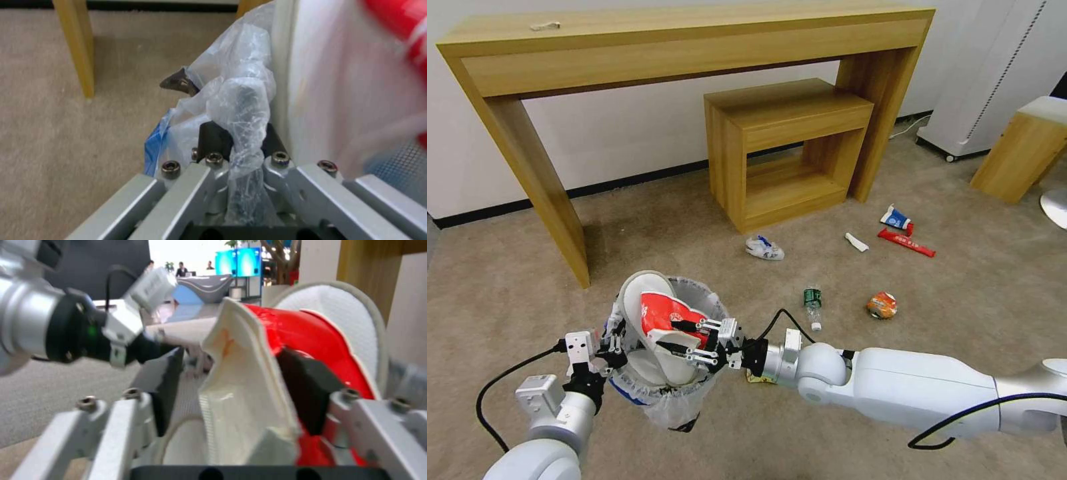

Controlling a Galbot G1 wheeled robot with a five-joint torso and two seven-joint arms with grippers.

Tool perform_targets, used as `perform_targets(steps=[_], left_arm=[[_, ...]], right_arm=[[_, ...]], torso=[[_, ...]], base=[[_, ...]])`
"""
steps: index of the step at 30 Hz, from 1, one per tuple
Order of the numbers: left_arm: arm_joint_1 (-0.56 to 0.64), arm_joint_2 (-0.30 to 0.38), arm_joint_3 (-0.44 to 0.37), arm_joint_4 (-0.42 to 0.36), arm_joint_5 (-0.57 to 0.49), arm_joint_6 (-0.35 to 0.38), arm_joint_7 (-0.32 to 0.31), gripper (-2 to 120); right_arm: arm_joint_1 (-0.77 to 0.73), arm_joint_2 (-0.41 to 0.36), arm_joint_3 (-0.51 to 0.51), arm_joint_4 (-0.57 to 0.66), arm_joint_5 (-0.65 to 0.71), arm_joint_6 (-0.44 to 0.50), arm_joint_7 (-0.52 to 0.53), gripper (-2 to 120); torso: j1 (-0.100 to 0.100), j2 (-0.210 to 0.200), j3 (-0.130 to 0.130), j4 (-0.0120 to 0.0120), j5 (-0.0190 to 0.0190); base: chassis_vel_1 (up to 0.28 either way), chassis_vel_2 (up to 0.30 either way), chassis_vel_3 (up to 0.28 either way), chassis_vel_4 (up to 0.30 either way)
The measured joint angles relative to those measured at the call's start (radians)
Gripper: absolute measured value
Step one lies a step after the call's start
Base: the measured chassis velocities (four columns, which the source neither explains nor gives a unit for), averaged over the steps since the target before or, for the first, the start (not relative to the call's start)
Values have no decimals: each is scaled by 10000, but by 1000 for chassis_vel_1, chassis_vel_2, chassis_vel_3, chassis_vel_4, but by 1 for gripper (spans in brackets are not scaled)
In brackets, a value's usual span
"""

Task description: Pick up the trash bin and place the garbage on the floor into it.

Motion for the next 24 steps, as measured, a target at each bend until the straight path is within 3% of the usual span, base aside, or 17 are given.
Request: perform_targets(steps=[12, 24], left_arm=[[-77, 30, -80, 26, -326, 120, -208, 3], [-225, -137, 130, -105, -494, 173, -323, 3]], right_arm=[[-159, -19, 55, -17, -151, 82, -29, 99], [-168, 31, 8, -282, -267, 147, -61, 100]], torso=[[0, 0, 0, 0, 2], [0, 0, 0, 0, 1]], base=[[0, 0, 0, 0], [0, 0, 0, 0]])
